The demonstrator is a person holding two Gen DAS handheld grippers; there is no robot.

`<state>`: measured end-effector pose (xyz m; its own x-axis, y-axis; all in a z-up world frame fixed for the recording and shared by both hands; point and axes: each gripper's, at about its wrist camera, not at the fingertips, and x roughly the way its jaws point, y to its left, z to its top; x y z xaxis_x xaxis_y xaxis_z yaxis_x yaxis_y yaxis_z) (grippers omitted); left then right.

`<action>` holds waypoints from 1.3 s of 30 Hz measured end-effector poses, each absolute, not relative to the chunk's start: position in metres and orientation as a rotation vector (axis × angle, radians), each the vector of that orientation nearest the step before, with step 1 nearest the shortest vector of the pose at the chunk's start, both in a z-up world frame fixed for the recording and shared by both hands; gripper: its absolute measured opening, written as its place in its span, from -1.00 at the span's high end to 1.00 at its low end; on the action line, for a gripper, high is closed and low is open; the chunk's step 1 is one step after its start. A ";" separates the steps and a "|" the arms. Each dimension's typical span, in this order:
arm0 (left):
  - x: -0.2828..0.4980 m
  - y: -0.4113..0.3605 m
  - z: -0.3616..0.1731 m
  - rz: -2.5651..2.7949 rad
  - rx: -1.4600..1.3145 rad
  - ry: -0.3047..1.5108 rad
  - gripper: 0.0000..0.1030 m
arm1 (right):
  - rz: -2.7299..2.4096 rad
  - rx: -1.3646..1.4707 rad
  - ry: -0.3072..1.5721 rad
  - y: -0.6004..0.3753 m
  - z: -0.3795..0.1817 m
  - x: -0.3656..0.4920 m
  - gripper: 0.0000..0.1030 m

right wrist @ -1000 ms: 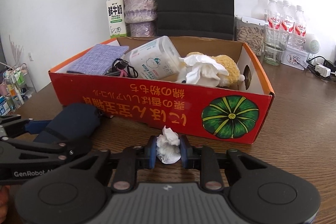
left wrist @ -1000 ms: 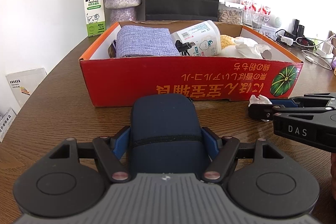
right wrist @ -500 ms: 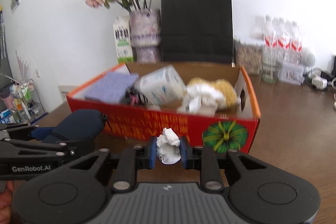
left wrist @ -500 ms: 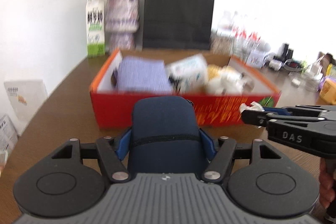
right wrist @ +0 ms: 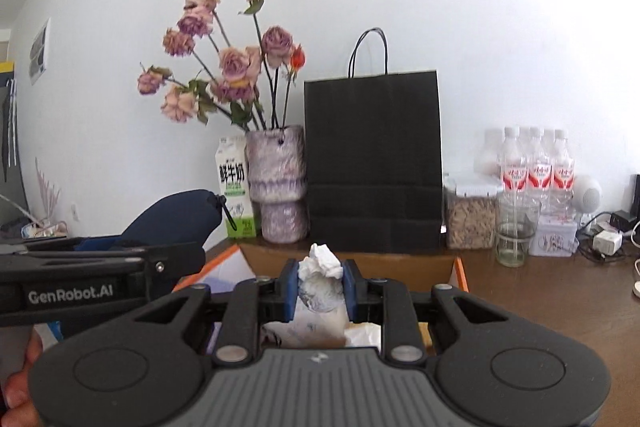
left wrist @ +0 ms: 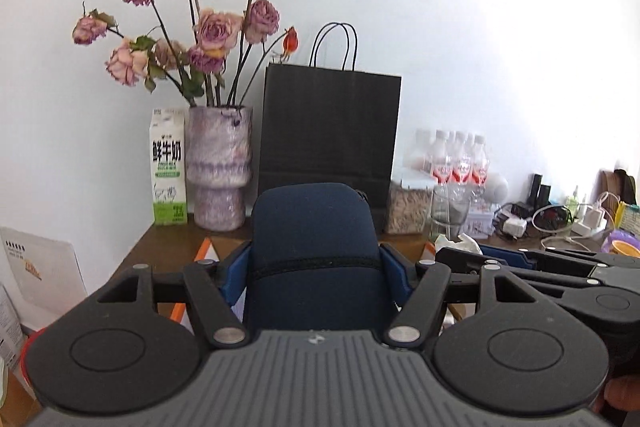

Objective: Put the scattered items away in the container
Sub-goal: 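Carry the glasses case and tissue over the box with both grippers, then open both grippers to drop the glasses case and tissue into the box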

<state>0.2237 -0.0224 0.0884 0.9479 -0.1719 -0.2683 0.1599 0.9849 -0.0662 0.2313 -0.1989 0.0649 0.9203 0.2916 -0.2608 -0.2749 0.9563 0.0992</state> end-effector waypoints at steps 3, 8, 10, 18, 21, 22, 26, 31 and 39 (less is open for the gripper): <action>0.249 -0.023 0.092 -0.162 -0.040 0.282 -0.32 | 0.276 0.056 0.262 -0.198 0.071 0.250 0.58; 0.293 -0.017 0.080 -0.128 -0.025 0.307 -0.32 | 0.253 0.070 0.277 -0.201 0.068 0.289 0.58; 0.311 -0.013 0.069 -0.111 -0.031 0.330 -0.32 | 0.248 0.079 0.296 -0.203 0.060 0.304 0.58; 0.364 -0.007 0.034 -0.059 -0.010 0.443 -0.31 | 0.239 0.062 0.375 -0.195 0.027 0.360 0.58; 0.369 -0.011 0.024 -0.068 0.018 0.491 -0.32 | 0.251 0.051 0.399 -0.189 0.019 0.367 0.58; 0.369 -0.013 0.022 -0.072 0.025 0.502 -0.32 | 0.255 0.047 0.408 -0.188 0.018 0.367 0.58; 0.364 -0.017 0.022 -0.065 0.043 0.513 -0.38 | 0.259 0.030 0.421 -0.185 0.017 0.364 0.45; 0.348 -0.015 0.039 0.033 0.070 0.408 -1.00 | 0.207 0.062 0.397 -0.198 0.031 0.356 -0.99; 0.336 -0.021 0.049 -0.005 0.065 0.371 -1.00 | 0.211 0.090 0.395 -0.209 0.044 0.350 -1.00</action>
